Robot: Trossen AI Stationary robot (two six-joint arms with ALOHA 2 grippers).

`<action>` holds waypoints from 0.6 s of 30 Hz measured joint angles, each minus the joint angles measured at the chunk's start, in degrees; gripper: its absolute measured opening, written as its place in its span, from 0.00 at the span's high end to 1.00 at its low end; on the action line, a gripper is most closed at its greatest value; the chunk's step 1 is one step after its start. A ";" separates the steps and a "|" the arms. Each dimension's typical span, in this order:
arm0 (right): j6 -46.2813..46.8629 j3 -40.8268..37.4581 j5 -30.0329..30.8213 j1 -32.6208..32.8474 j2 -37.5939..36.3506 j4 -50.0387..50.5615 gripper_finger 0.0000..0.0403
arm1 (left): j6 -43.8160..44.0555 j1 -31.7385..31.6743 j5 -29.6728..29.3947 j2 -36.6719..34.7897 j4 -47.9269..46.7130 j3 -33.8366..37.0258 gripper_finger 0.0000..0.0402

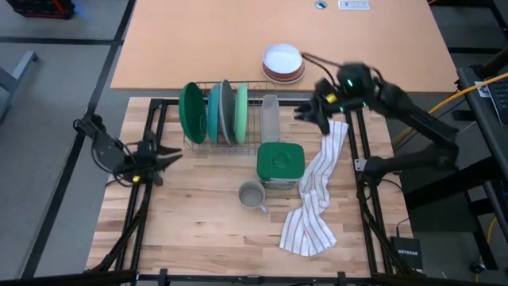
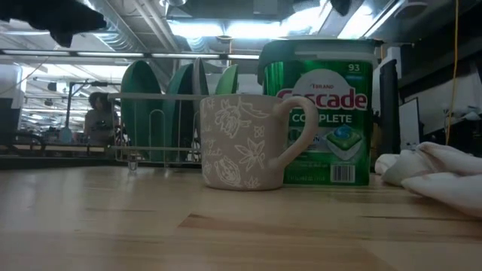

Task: Sort dishes
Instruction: Return to Home Position

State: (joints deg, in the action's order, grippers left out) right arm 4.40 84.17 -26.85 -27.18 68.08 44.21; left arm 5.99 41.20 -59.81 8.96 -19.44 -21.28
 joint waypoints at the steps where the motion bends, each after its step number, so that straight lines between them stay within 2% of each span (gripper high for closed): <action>1: 0.63 -3.90 0.54 1.54 -2.66 -3.13 0.65 | 0.03 0.01 0.02 -0.01 3.17 2.28 0.79; 5: 4.05 -20.66 1.38 6.37 -12.70 -18.53 0.65 | -1.20 -0.01 0.02 0.02 19.78 11.56 0.79; 10: 9.26 -40.16 1.38 10.55 -21.97 -41.01 0.65 | -8.08 -2.92 0.00 0.02 41.57 20.59 0.79; 14: 11.76 -52.71 1.39 14.07 -25.37 -57.25 0.65 | -14.57 -8.76 0.51 0.03 44.23 20.64 0.79; 18: 11.81 -62.57 1.80 17.02 -25.16 -69.59 0.65 | -23.77 -15.46 0.81 0.01 47.16 20.64 0.79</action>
State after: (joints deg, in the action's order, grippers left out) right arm 16.21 21.60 -25.05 -10.16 42.92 -25.38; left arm -17.78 25.74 -59.00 8.97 27.73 -0.64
